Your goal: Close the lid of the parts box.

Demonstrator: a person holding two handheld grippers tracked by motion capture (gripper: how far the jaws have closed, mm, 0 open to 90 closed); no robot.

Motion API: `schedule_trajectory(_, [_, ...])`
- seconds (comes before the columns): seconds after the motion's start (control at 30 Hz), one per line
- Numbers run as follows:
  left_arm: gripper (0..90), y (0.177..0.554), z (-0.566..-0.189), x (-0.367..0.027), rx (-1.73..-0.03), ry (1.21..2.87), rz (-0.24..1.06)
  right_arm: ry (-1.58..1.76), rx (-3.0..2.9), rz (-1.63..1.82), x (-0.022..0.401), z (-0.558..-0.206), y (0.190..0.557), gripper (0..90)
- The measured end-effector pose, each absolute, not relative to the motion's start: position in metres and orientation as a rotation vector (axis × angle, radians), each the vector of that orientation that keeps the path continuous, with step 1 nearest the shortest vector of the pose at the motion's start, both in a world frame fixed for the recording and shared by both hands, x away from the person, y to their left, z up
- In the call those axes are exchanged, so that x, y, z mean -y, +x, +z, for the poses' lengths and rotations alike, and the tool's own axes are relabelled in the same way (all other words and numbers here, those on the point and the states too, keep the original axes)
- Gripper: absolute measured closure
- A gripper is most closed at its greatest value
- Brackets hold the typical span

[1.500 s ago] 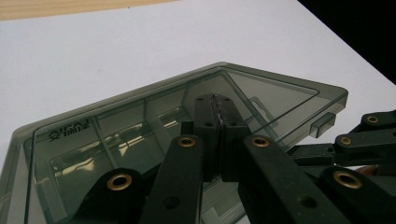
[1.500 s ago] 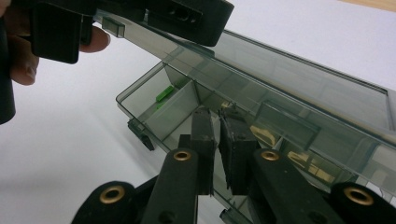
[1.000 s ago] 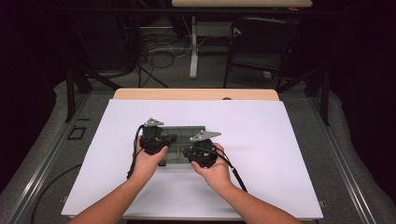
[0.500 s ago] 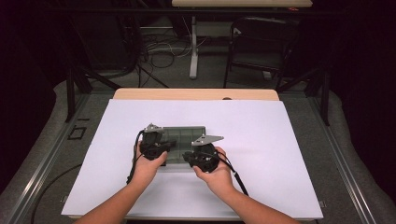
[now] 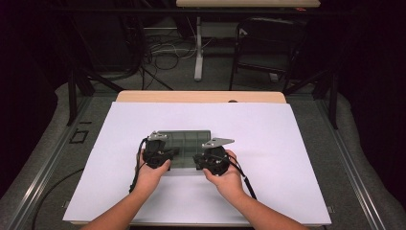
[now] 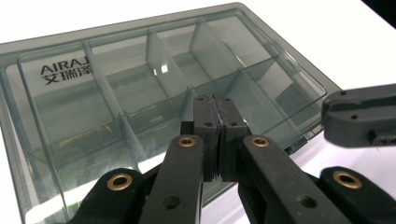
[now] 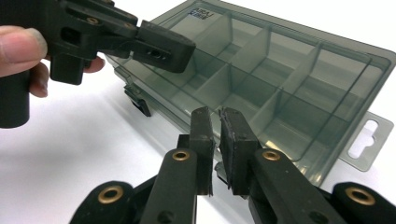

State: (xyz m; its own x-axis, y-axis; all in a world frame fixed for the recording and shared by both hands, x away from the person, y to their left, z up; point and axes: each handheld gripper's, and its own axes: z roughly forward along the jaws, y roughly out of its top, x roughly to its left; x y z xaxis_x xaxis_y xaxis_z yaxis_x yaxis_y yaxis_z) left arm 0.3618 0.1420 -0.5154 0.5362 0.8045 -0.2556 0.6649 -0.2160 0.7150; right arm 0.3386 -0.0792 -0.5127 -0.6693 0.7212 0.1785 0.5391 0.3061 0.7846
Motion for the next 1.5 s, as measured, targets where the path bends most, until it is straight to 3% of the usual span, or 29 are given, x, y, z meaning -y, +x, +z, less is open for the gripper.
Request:
schedule_trajectory(1.07, [88.5,0.358,-0.524,-0.145,-1.202,1.954,0.226,1.195,-2.335,1.254,0.088,-0.526,0.344,84.5])
schedule_trajectory(1.33, [83.4,0.357,-0.522,-0.149,-1.209,1.952,0.205,1.191,-2.34,1.252,0.088,-0.525,0.344,83.9])
schedule_trajectory(1.5, [75.6,0.355,-0.517,-0.156,-1.198,1.931,0.171,1.19,-2.342,1.256,0.088,-0.525,0.344,83.1])
